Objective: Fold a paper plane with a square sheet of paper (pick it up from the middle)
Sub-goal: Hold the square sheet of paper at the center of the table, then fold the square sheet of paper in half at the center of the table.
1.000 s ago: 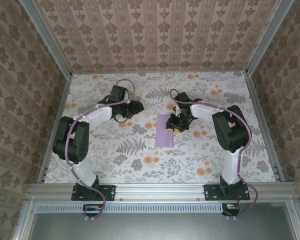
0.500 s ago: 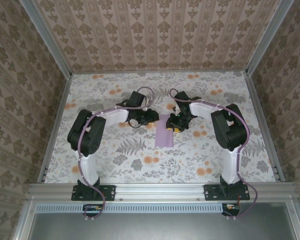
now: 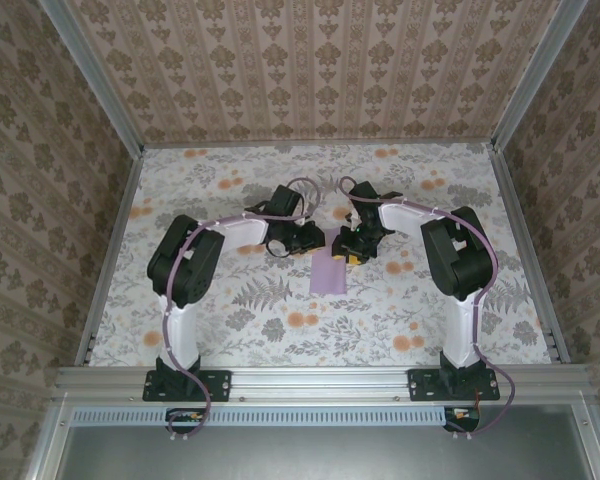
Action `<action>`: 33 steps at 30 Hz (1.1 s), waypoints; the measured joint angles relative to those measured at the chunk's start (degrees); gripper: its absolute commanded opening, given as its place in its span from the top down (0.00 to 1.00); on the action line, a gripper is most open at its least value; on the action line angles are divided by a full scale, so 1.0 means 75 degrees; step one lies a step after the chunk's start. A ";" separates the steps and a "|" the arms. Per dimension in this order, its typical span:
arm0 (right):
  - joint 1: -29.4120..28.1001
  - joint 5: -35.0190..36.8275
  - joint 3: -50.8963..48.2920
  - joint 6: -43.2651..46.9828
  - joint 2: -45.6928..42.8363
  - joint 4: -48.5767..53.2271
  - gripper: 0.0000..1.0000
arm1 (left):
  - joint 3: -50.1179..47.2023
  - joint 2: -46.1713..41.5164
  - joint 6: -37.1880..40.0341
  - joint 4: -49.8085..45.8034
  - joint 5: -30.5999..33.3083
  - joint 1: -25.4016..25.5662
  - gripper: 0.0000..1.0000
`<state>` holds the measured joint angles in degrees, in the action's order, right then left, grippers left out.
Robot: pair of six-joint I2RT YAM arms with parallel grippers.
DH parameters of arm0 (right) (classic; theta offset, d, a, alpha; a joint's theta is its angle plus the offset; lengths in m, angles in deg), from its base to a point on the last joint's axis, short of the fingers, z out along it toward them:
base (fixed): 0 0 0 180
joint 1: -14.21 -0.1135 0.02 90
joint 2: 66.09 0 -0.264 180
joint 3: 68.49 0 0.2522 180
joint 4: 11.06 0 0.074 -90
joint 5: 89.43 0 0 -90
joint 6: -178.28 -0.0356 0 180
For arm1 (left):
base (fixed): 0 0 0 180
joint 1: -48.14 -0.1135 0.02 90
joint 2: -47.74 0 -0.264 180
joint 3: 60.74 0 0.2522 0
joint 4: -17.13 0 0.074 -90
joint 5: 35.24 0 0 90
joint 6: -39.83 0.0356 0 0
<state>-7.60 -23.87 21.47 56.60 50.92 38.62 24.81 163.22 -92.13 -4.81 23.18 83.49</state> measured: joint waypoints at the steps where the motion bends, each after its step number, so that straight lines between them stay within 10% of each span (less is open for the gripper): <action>1: 0.0000 -0.0003 0.0003 0.0000 0.0000 0.0000 0.59 | 0.0000 0.0044 0.0000 -0.0026 -0.0009 0.0023 0.85; 28: -0.0058 0.0746 -0.0997 -0.0338 -0.1612 -0.0481 0.52 | 0.0085 0.0195 0.0434 -0.0740 0.0382 0.0035 1.00; 33: -0.0207 0.1029 -0.1151 -0.0758 -0.2658 -0.0851 0.74 | 0.0023 0.0181 0.0434 -0.0670 0.0393 0.0041 1.00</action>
<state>-9.15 -16.16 12.84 50.92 30.99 32.24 24.98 164.58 -88.87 -9.84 26.14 83.80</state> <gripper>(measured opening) 0.347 0.053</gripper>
